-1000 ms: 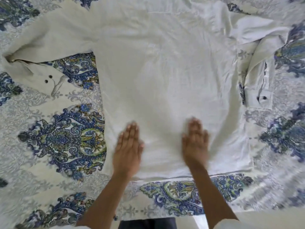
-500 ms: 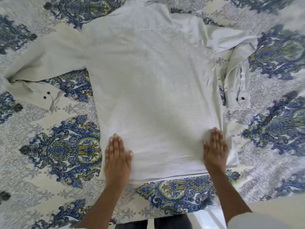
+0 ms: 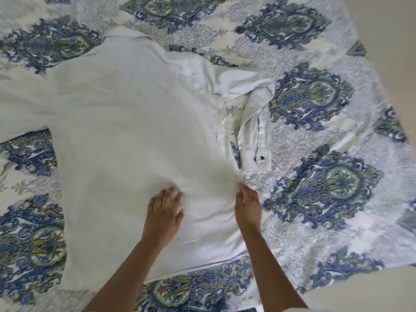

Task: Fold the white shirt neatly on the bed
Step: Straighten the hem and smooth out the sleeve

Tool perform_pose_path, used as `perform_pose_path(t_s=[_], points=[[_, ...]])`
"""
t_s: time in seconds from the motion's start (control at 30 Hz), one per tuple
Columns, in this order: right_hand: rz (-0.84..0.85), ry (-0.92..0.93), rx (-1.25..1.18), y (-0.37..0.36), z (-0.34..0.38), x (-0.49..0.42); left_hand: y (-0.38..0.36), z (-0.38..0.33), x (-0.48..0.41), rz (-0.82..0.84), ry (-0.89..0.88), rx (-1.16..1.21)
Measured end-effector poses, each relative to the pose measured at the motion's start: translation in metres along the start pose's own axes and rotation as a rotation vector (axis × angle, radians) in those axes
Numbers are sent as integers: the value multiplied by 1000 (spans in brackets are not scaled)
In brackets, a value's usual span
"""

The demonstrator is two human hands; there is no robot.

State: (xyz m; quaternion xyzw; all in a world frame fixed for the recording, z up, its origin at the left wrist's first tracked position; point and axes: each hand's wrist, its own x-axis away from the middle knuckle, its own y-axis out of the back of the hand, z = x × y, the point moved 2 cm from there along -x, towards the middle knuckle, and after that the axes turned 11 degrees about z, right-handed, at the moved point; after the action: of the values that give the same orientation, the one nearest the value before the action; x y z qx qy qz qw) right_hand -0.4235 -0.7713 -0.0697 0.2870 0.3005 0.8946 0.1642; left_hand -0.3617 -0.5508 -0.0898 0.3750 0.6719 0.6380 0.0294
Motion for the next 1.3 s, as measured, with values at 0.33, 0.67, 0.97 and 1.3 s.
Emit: perform_pose_path(t_s=[0.33, 0.67, 0.97, 1.3], points=[[358, -471, -155, 122, 5, -145, 126, -124, -161, 1, -20, 154], [-630, 23, 216, 362, 31, -293, 172, -104, -282, -170, 57, 365], [-311, -393, 76, 317, -57, -330, 172, -103, -350, -228, 5, 248], [-274, -539, -1309, 299, -52, -368, 226, -139, -443, -21, -93, 27]])
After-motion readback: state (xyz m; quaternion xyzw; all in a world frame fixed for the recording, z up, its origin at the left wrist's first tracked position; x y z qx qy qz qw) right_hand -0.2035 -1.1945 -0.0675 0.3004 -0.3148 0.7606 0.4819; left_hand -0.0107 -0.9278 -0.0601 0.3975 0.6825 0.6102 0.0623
